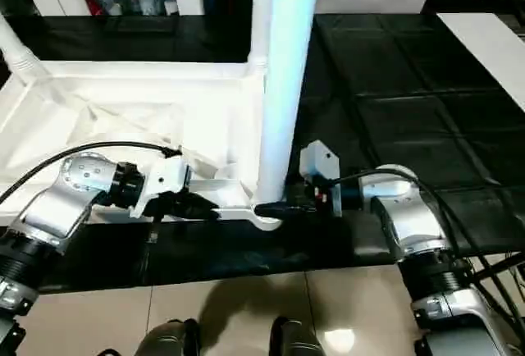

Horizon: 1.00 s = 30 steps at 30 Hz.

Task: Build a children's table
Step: Rotate leg to tighten

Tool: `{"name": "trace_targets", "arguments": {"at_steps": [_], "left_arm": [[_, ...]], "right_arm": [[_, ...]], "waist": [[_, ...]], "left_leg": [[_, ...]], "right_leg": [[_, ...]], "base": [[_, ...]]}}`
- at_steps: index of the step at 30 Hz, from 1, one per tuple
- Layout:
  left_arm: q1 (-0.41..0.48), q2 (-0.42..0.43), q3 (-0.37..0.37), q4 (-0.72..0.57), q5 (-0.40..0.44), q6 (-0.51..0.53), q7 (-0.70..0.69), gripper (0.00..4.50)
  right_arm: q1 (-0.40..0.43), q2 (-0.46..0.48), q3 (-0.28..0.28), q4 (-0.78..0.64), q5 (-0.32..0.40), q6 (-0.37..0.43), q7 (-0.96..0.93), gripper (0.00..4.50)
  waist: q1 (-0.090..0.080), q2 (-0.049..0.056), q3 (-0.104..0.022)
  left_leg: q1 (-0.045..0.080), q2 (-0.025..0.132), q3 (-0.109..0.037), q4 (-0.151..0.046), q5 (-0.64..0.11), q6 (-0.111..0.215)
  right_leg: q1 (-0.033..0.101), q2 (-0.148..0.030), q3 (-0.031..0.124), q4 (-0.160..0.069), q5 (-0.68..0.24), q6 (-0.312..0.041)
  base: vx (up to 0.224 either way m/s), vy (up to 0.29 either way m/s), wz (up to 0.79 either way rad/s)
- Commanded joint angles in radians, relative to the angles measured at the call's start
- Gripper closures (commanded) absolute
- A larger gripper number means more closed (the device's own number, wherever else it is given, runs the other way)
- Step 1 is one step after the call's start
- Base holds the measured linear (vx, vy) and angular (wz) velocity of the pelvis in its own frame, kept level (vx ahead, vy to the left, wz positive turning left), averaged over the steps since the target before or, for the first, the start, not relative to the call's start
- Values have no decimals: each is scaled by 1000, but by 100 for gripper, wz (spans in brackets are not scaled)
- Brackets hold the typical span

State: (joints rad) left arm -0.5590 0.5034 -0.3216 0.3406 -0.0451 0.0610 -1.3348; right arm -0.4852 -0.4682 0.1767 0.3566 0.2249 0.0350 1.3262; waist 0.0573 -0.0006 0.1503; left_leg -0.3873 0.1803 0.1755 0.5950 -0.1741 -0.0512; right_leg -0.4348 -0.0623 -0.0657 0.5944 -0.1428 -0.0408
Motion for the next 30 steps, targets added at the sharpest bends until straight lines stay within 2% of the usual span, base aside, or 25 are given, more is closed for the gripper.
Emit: {"name": "trace_targets", "arguments": {"at_steps": [1, 2, 4, 8, 11, 12, 16, 21, 30], "left_arm": [[-19, 1, -23, -9, -2, -27, -35, 450], [-21, 0, -24, -5, -2, -30, -35, 450], [-24, 0, -24, 0, -1, -34, -37, 450], [-26, 0, -25, 5, -1, -36, -40, 450], [-27, 0, -26, 6, 0, -38, -41, 450], [-27, 0, -26, 8, 0, -38, -42, 450], [-29, 1, -27, 12, 1, -41, -44, 450], [-30, 2, -28, 15, 3, -45, -46, 450], [-27, 3, -27, 20, 3, -49, -47, 450]], "right_arm": [[2, -14, 13, 12, -16, 32, 6, 204], [1, -12, 13, 12, -9, 59, 10, 182], [4, -9, 16, 9, -11, 62, 5, 157], [15, -10, 25, 2, -28, 18, -10, 134], [19, -13, 30, -2, -27, 19, -5, 134], [25, -16, 33, -11, -26, 25, 1, 134], [25, -13, 32, -7, -29, 27, -9, 134], [24, -9, 35, -1, -24, 44, -6, 176], [25, -1, 48, 18, -29, 39, -12, 188]], "waist": [[-7, -8, -88], [-6, -6, -88], [-5, -6, -89], [-5, -7, -89], [-5, -7, -88], [-4, -4, -90], [-3, -4, -92], [-3, -5, -91], [-2, -5, -95]], "left_leg": [[19, 46, -10, -66, -156, 103], [18, 47, -10, -66, -154, 102], [19, 47, -9, -66, -149, 103], [18, 46, -9, -66, -147, 100], [18, 45, -9, -66, -155, 98], [18, 46, -9, -65, -152, 98], [18, 46, -9, -65, -147, 100], [18, 47, -9, -66, -152, 97], [18, 47, -9, -64, -143, 98]], "right_leg": [[65, -76, 51, -73, -339, -199], [65, -77, 52, -72, -335, -200], [65, -75, 51, -72, -326, -203], [65, -77, 52, -71, -317, -204], [65, -76, 51, -73, -335, -199], [66, -77, 52, -72, -333, -199], [67, -76, 51, -70, -306, -209], [67, -76, 51, -70, -312, -210], [68, -77, 51, -68, -303, -212]], "base": [[0, 0, 0], [0, 0, 0], [0, 0, 0], [0, 0, 0], [0, 0, 0], [0, 0, 0], [0, 0, 0], [0, 0, 0], [0, 0, 0]]}}
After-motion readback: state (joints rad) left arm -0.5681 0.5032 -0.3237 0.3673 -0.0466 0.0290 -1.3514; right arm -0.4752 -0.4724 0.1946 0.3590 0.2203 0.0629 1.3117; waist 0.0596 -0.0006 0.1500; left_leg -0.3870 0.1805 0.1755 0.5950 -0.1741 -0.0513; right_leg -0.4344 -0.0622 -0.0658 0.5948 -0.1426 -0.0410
